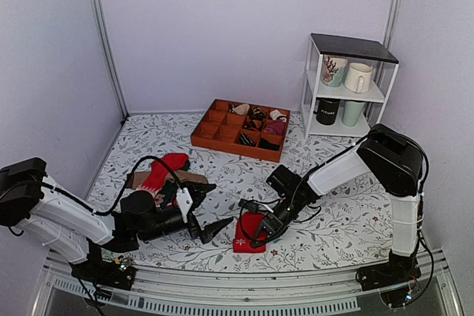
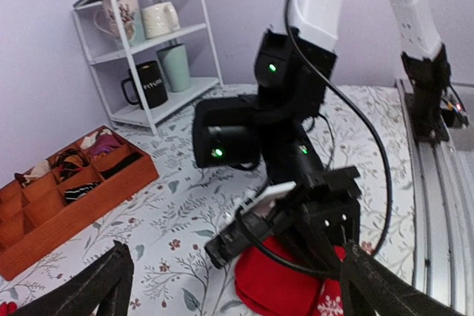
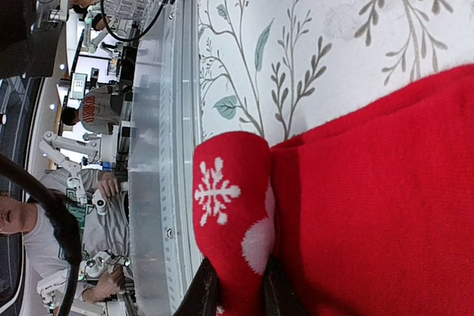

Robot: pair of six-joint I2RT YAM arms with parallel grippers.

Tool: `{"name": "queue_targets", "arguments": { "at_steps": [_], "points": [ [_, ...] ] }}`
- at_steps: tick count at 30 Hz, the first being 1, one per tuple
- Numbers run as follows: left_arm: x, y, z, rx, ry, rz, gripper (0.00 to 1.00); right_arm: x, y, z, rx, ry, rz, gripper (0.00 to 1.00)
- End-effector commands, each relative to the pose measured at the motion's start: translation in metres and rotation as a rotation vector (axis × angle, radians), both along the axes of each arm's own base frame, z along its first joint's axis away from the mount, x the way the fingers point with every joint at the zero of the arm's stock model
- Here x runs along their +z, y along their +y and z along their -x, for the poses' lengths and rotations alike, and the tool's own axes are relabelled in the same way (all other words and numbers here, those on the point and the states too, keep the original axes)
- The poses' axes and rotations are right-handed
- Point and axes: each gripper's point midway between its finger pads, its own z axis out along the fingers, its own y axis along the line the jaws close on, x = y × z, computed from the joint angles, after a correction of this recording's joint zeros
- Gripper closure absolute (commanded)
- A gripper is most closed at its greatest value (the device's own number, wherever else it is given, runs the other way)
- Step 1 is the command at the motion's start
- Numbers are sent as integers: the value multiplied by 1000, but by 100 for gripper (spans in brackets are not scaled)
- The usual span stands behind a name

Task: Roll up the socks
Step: Roll the sock at the center of the board.

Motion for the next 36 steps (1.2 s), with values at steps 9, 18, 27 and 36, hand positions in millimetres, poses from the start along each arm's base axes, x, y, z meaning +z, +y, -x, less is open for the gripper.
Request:
{"name": "queue_targets", "arguments": {
  "at_steps": [9, 18, 27, 36],
  "points": [
    [-108, -29, 60, -363, 311, -273, 15, -40, -17, 0, -27, -11, 180, 84],
    [-134, -50, 61, -409, 328, -356, 33, -38, -19, 1, -33, -13, 179, 84],
    [-149, -49, 58, -380, 358, -365, 54, -39, -19, 1, -32, -13, 178, 84],
    [-157, -41, 53, -331, 370, -365, 84, -41, -18, 1, -32, -6, 179, 84]
  ]
}}
